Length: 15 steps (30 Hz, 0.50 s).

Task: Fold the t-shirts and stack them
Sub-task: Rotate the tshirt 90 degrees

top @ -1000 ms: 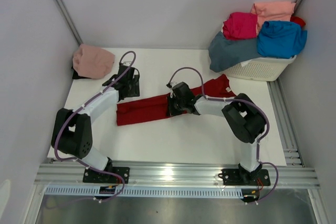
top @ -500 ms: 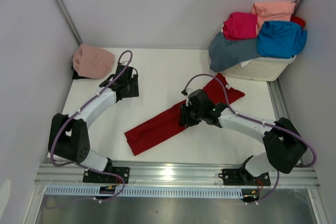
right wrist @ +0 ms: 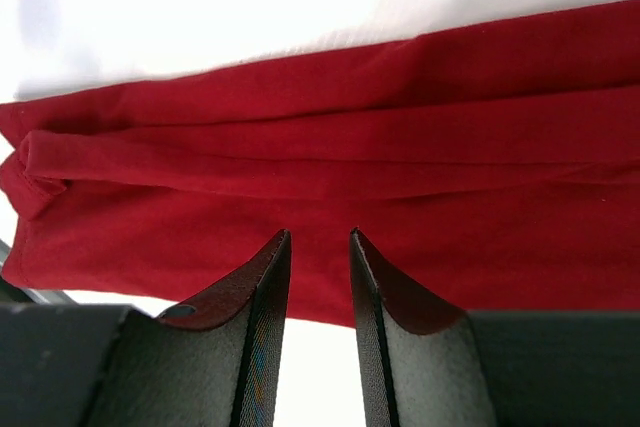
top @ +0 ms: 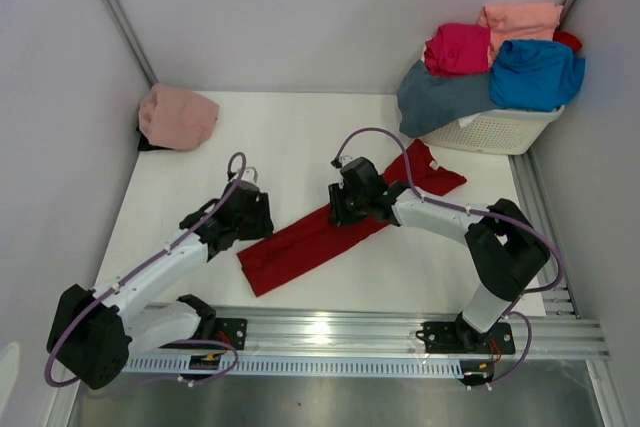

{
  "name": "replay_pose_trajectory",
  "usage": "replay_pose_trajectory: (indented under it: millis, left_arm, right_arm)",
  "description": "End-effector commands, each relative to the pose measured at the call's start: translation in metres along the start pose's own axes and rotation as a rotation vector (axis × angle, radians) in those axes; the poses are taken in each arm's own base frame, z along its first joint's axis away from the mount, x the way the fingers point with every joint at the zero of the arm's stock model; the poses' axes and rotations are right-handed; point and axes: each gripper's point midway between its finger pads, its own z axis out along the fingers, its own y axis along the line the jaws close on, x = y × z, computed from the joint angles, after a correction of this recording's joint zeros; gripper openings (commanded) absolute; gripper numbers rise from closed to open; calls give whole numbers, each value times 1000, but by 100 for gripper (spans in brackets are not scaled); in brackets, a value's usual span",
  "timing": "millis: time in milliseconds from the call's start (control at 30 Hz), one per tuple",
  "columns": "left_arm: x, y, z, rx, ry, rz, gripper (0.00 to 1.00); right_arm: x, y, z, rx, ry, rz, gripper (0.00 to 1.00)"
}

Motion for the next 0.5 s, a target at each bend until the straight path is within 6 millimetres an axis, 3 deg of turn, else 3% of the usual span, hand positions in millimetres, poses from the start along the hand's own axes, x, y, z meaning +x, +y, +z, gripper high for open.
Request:
replay_pose_trajectory:
  millis: [0, 100, 467]
  left_arm:
    - [24, 6, -6, -28, 33, -67, 57]
    - [43, 11, -10, -52, 63, -62, 57]
    - [77, 3, -21, -50, 152, -13, 57]
  right_arm:
    - [-15, 3, -2, 4, -48, -17, 34]
    - [-16, 4, -1, 2, -49, -11, 33]
    - [-3, 1, 4, 8, -25, 19, 31]
